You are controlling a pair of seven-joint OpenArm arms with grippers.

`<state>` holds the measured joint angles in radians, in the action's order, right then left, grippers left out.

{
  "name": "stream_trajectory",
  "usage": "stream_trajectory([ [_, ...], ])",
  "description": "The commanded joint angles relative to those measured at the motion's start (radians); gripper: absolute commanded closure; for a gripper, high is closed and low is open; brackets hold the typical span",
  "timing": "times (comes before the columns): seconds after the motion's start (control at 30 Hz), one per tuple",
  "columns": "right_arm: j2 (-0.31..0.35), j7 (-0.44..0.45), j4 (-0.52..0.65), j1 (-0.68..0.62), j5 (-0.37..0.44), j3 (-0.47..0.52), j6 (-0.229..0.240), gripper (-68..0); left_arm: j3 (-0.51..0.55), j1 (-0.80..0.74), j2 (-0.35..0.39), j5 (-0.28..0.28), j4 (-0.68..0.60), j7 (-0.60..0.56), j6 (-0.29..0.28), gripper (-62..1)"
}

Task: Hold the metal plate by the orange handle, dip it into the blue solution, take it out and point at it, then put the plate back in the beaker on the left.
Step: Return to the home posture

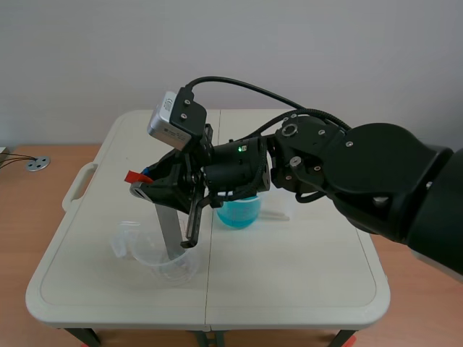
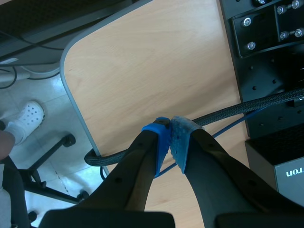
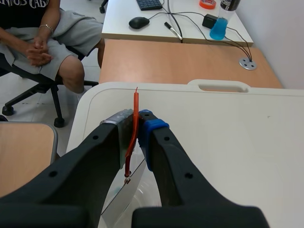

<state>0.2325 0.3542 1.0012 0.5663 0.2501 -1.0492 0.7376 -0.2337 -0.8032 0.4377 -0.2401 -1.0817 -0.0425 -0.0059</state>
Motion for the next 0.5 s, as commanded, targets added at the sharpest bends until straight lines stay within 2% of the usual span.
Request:
stream_trajectory([
  [0.0, -0.008, 0.011, 0.009, 0.021, 0.007, 0.006, 0.008, -10.8, -0.002, -0.008, 0.0, -0.003, -0.01, -0.01, -0.008, -3.2],
  [0.2, -0.008, 0.01, 0.009, 0.041, 0.008, 0.01, 0.008, -31.7, -0.002, -0.008, 0.001, -0.002, -0.01, -0.009, -0.008, -3.7],
  [0.23, -0.006, 0.011, 0.009, 0.046, 0.01, 0.01, 0.008, -35.0, -0.002, -0.008, 0.001, -0.002, -0.01, -0.009, -0.008, -7.0],
  [0.3, -0.003, 0.011, 0.009, 0.056, 0.023, 0.013, 0.008, -41.3, -0.002, -0.008, 0.001, -0.001, -0.01, -0.009, -0.008, -22.2],
  [0.4, -0.002, 0.011, 0.009, 0.061, 0.044, 0.033, 0.008, -49.1, -0.002, -0.008, 0.001, 0.001, -0.01, -0.009, -0.008, -55.1],
  [0.43, -0.003, 0.011, 0.009, 0.062, 0.052, 0.04, 0.008, -52.2, -0.002, -0.008, 0.001, 0.001, -0.01, -0.01, -0.008, -62.3],
  [0.47, -0.003, 0.011, 0.01, 0.063, 0.058, 0.048, 0.008, -55.3, -0.002, -0.008, 0.001, 0.0, -0.01, -0.01, -0.008, -62.3],
])
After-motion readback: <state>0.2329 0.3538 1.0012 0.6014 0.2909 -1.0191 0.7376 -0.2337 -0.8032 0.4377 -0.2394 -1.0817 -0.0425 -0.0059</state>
